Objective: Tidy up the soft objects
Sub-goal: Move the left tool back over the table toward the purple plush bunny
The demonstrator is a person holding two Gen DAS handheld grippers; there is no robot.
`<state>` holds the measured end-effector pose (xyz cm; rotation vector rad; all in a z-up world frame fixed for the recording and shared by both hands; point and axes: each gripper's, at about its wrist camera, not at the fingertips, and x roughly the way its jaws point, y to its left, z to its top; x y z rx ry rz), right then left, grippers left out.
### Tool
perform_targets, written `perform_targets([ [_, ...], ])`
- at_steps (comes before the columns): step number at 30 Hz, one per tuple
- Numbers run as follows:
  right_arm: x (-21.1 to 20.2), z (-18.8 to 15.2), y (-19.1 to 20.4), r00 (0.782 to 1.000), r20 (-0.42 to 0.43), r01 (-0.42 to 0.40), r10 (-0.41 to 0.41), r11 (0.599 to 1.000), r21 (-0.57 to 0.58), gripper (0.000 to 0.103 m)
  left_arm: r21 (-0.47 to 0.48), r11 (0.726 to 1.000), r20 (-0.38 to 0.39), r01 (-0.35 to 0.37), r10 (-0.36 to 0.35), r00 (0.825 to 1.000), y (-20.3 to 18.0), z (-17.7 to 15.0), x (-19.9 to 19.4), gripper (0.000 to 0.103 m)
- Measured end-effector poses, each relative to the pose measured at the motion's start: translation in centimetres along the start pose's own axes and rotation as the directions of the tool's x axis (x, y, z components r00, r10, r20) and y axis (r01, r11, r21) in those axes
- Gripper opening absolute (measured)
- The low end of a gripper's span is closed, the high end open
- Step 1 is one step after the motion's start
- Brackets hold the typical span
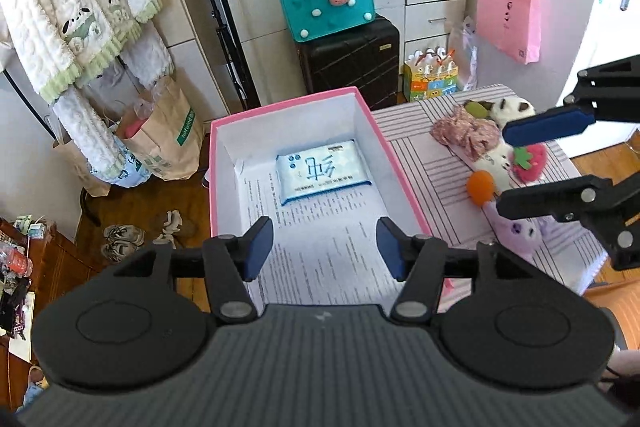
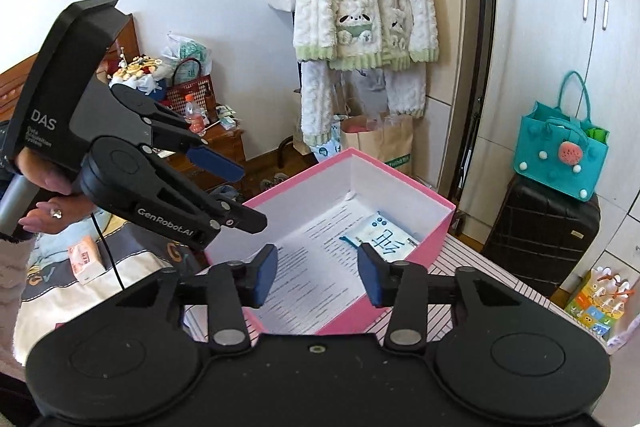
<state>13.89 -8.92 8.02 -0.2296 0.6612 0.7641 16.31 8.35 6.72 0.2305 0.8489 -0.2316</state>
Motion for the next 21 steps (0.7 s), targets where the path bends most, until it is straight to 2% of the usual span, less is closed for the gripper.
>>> perform_targets([
  [8,-2.4,-3.0,0.6,1.0,0.014,-0.003,0.003,1.0,0.03,0.061,0.045,0.999,0.006,0.01,-0.01,1.0,-2.0,-2.3,-2.4,0.066],
  [12,-3.7,-5.1,0.5,1.0,0.012,0.006,-0.007,0.999,0.05,0.064,0.073,0.997,0.024,-0.014,0.013,1.0,-3.1,-3.9,-3.1,0.07],
  [21,-5.6,-9.8,0.6,0.998,-0.009,0.059,-0.059,0.996,0.063,0.068,0.144,0.989,0.026,0.025,-0.029,0.999,-6.3,-7.1,-3.9,0.076],
])
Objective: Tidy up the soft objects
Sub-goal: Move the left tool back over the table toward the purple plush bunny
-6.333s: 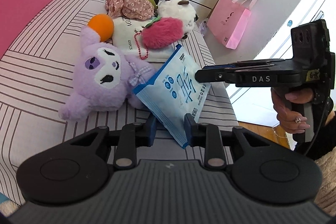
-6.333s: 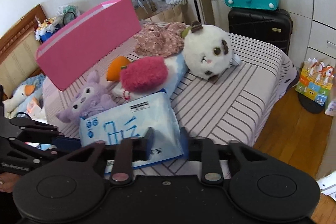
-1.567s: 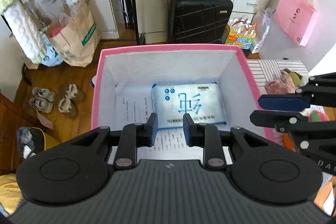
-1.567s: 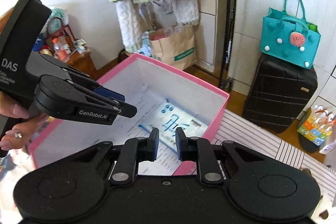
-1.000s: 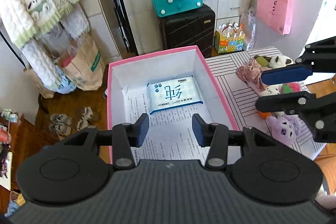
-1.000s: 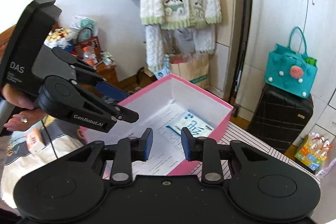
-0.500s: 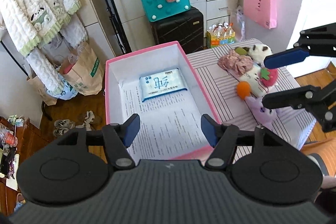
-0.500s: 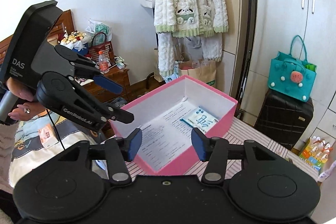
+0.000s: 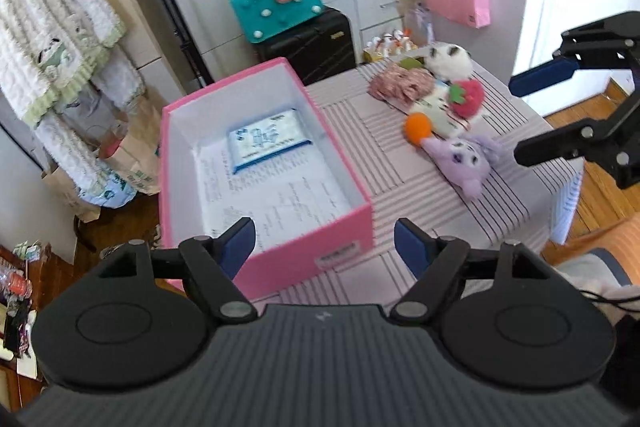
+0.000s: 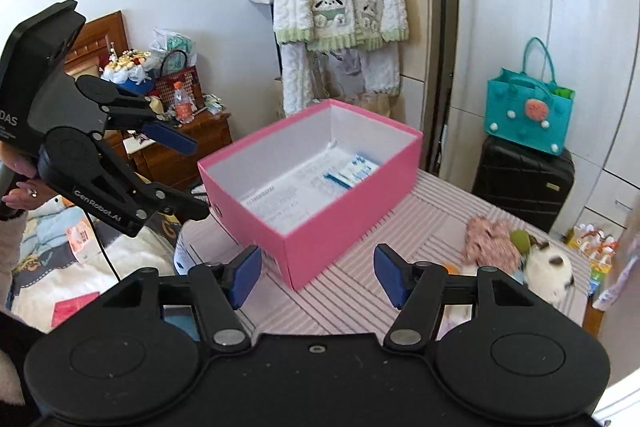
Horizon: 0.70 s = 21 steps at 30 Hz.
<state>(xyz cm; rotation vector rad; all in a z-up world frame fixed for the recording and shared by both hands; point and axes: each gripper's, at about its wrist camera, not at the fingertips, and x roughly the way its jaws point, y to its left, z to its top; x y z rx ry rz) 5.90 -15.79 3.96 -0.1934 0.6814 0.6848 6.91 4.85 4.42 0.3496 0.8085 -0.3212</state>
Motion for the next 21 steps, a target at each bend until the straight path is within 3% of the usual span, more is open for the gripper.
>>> perform_targets([
  [6,-0.3,-3.4,-0.8,1.0,-0.021,0.01,-0.01,0.999,0.039,0.071,0.034,0.998,-0.01,0.05,-0.05,0.999,-2.7,-1.7,0.9,0.082],
  [16,1.2,-8.4,-3.4,0.999,-0.03,0.033,-0.03,0.995,0.099,0.074,-0.003,0.993,0.02,0.122,-0.122,0.992,-5.7,-3.5,3.1,0.086],
  [21,2.5,-10.7,-5.0,0.997,-0.011,0.079,-0.078,0.988,0.132,0.076,-0.044,0.982,0.037,0.186,-0.184,0.982,-6.6,-3.7,5.1,0.089],
])
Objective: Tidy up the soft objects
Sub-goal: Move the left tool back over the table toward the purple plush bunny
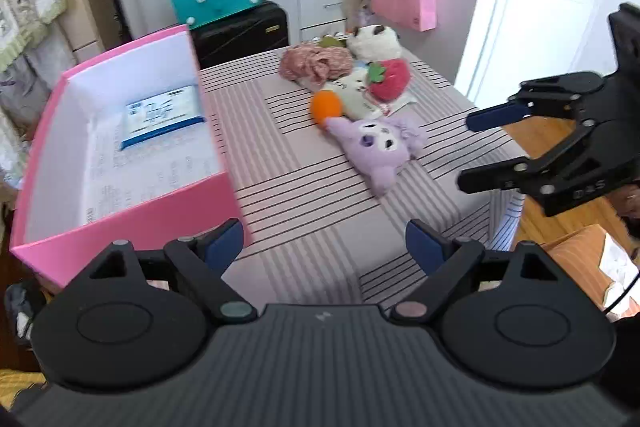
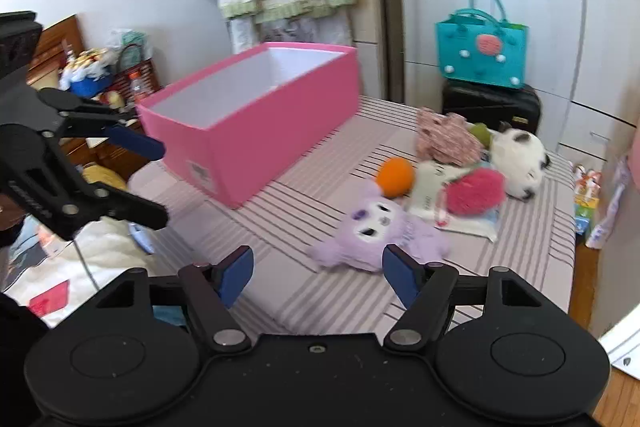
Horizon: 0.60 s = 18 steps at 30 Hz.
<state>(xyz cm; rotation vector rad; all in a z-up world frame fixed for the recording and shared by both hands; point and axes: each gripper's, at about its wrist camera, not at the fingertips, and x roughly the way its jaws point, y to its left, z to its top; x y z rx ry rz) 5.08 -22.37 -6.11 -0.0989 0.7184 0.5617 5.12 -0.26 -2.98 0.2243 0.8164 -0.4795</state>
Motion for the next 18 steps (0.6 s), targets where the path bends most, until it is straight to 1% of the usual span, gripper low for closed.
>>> perform_targets([
  [2,0.5,-0.7,-0.9,1.0,0.018,0.014,-0.014,1.0,0.021,0.079,0.001,1.0,0.014,0.02,-0.02,1.0,-0.3,0.0,0.8,0.089],
  [5,1.4,-1.6,-2.5,0.999,0.029,0.021,-0.023,0.998,0.055,0.08,0.005,1.0,0.049,0.003,-0.004,0.999,-0.8,0.2,1.7,0.089],
  [7,2.0,-2.0,-3.0,0.999,0.023,0.032,-0.034,0.998,0.051,0.08,0.006,1.0,0.071,-0.002,0.001,0.998,-1.1,0.4,2.4,0.09],
  [10,3.0,-2.6,-3.8,0.998,0.041,0.049,-0.05,0.998,0.042,0.08,-0.014,1.0,0.093,0.024,-0.023,0.995,-1.6,1.0,3.4,0.09],
  [13,3.8,-2.8,-4.6,0.997,0.056,0.041,-0.044,0.998,0.052,0.08,-0.018,0.998,0.091,0.063,-0.061,0.994,-2.5,1.4,4.8,0.09],
  [15,4.3,-3.1,-4.9,0.998,0.069,0.01,-0.011,1.0,0.008,0.08,-0.02,0.997,0.083,0.078,-0.076,0.994,-3.0,1.7,5.9,0.09],
  [18,4.9,-3.5,-5.3,0.997,0.082,0.011,-0.007,0.999,-0.048,0.08,-0.037,0.998,0.059,0.051,-0.049,0.997,-3.6,2.1,7.7,0.09],
])
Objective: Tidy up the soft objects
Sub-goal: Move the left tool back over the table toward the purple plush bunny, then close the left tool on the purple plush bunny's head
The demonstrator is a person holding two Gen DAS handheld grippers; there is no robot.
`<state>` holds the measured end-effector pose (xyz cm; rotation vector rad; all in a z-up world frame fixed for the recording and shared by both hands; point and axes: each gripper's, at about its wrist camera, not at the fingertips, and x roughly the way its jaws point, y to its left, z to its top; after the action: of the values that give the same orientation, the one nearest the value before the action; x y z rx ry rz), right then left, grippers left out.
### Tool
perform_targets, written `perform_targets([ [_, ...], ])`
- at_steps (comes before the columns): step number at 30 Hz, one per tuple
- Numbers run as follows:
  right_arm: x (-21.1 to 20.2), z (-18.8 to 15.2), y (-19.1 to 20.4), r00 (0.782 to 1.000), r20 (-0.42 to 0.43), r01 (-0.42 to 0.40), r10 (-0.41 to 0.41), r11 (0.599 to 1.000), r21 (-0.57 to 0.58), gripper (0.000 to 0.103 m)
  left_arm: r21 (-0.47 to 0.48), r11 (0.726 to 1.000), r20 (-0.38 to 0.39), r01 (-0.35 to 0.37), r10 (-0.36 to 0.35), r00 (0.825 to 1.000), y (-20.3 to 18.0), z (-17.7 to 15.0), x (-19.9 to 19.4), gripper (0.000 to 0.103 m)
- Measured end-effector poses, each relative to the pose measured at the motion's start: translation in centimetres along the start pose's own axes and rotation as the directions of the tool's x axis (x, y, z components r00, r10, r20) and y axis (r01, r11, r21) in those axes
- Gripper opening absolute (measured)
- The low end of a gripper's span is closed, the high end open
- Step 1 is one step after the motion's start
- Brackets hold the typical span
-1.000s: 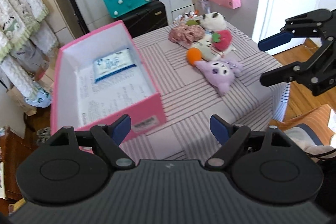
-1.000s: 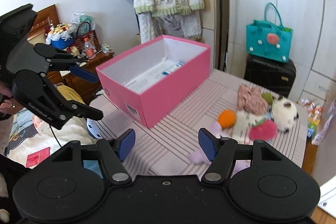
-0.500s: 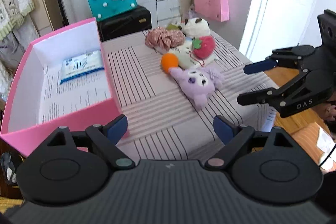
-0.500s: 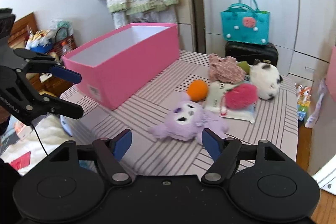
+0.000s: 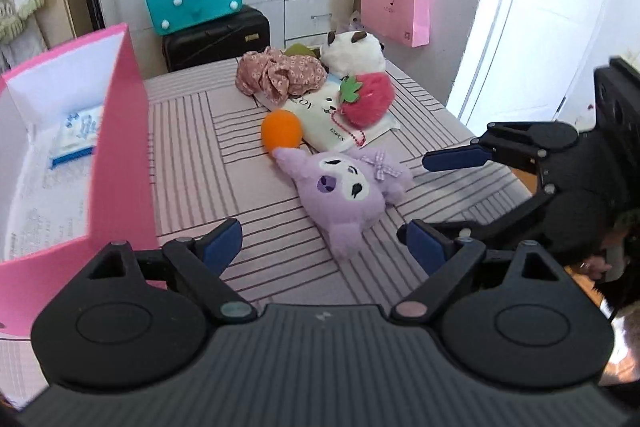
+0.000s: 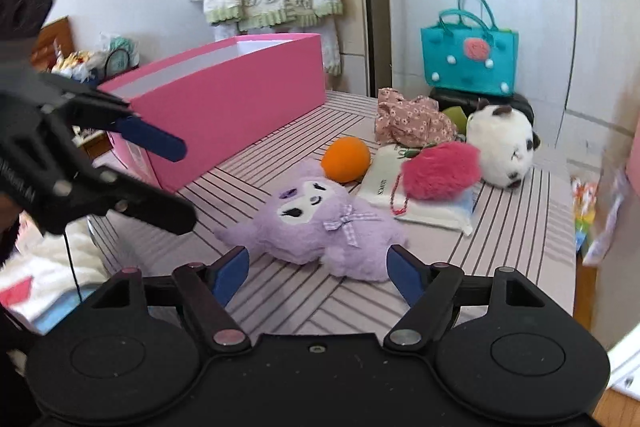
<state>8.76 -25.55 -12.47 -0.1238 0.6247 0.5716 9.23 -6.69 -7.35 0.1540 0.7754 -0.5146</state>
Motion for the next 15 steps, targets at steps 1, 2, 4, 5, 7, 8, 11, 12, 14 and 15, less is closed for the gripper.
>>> perform_targets([
  [1,0.2,-0.1,-0.3,1.0,0.002,0.004,-0.004,1.0,0.004,0.08,-0.012,1.0,-0.005,0.005,-0.005,1.0,0.1,0.1,0.5,0.09],
  [2,0.5,-0.2,-0.7,1.0,0.001,0.011,-0.011,1.0,0.02,0.08,-0.028,1.0,-0.004,0.012,-0.012,1.0,0.2,0.2,0.9,0.09],
  [4,1.0,-0.4,-1.6,1.0,-0.008,0.016,-0.015,0.997,0.071,0.08,-0.053,0.999,0.01,0.009,-0.009,1.0,0.3,0.4,1.6,0.09],
  [5,1.2,-0.5,-2.0,1.0,-0.013,0.02,-0.019,0.994,0.104,0.08,-0.061,0.998,0.015,0.001,0.0,1.0,0.4,0.5,1.9,0.088],
  [7,1.6,-0.8,-2.6,1.0,-0.005,0.002,-0.001,0.987,0.161,0.08,-0.097,0.995,0.025,0.002,0.0,1.0,0.5,0.7,2.9,0.087],
  [8,1.8,-0.9,-2.8,1.0,-0.005,-0.008,0.009,0.983,0.184,0.08,-0.113,0.993,0.018,0.028,-0.026,0.999,0.7,0.8,3.4,0.086],
  [11,2.3,-1.2,-2.8,1.0,0.009,-0.002,0.001,0.982,0.188,0.08,-0.194,0.976,0.02,0.094,-0.092,0.996,1.5,0.8,4.8,0.086],
  [12,2.5,-1.1,-2.7,1.0,0.011,-0.002,-0.001,0.983,0.185,0.08,-0.204,0.975,0.026,0.088,-0.085,0.996,1.5,0.8,5.1,0.086],
  [14,2.7,-1.0,-2.7,1.0,0.01,-0.011,0.01,0.983,0.181,0.08,-0.198,0.979,0.047,0.057,-0.049,0.998,1.4,0.8,5.6,0.085],
  [15,2.8,-0.9,-2.8,1.0,0.01,-0.017,0.016,0.984,0.178,0.08,-0.189,0.981,0.055,0.042,-0.032,0.998,1.2,0.7,5.7,0.084],
])
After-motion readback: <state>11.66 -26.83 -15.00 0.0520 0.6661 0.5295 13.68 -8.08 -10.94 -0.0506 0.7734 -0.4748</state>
